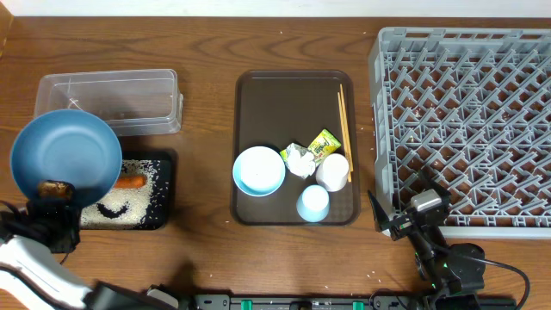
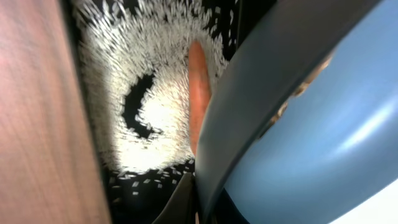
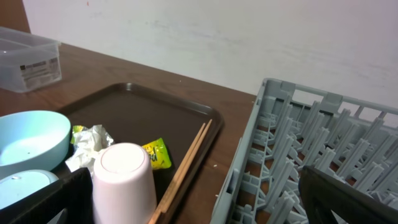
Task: Sort waste into correct bins and load items into the dishwasher rack
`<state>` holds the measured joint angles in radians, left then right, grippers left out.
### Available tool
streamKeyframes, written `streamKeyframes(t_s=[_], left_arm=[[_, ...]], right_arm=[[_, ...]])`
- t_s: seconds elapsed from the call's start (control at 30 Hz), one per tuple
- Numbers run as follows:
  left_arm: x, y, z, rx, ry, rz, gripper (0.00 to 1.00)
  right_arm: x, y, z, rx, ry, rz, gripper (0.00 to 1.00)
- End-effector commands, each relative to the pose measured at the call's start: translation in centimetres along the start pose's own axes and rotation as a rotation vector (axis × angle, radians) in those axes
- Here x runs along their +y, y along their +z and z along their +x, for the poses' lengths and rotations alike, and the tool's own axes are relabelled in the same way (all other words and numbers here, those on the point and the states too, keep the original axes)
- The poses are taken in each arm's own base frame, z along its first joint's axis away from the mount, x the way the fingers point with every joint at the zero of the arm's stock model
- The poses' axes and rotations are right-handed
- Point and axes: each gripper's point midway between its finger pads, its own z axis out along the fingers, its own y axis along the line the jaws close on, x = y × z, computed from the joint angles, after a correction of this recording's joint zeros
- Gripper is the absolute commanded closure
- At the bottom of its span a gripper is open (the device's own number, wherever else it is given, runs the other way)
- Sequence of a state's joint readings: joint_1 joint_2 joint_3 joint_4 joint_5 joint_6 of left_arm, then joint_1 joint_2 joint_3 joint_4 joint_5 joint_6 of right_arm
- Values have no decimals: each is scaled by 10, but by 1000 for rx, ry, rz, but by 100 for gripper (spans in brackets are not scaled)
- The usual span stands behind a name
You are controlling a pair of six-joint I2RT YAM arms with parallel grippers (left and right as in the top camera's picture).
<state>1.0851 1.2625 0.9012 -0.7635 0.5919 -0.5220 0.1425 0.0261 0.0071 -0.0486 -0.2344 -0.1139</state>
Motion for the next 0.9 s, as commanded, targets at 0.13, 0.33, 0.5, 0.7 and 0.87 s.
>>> streamKeyframes(t_s=[0.13,0.33,0.5,0.7,0.87], left_arm=[[-19,-33,-13,-256,163,-150,94],[-10,-36,-16,-318,198,-249,94],[-4,-40,-20,-345,168,-286,94],[7,-46,-27,-394,163,-353,94],[13,-60,-38,-483,163,-411,94]], right_arm=[[-1,0,2,6,-5,2,1],[-1,0,2,6,-5,2,1],[-1,0,2,6,-5,2,1],[-1,0,2,6,-5,2,1],[-1,0,2,6,-5,2,1]])
